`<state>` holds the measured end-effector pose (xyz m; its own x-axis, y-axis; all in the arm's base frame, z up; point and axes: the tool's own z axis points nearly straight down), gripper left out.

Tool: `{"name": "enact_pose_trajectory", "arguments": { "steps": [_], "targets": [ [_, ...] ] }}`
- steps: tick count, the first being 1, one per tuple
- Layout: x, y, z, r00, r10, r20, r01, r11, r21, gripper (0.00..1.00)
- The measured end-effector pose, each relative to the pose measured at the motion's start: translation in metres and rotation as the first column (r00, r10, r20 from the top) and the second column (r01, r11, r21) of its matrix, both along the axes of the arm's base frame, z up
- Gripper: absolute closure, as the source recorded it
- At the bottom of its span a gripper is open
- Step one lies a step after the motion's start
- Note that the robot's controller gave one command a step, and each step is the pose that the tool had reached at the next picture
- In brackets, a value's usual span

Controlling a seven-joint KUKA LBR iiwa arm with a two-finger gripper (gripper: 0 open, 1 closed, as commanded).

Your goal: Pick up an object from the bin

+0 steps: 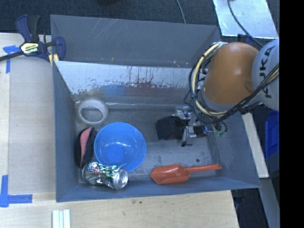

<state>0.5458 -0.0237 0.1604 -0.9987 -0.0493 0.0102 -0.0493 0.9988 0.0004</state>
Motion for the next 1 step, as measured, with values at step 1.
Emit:
{"name": "enact_pose_trajectory", "arguments": {
  "steps": [1],
  "targets": [
    [0.0015, -0.0005, 0.0645, 1.0, 0.0, -0.004, 0.0, 1.0, 0.0, 1.0]
  ]
}}
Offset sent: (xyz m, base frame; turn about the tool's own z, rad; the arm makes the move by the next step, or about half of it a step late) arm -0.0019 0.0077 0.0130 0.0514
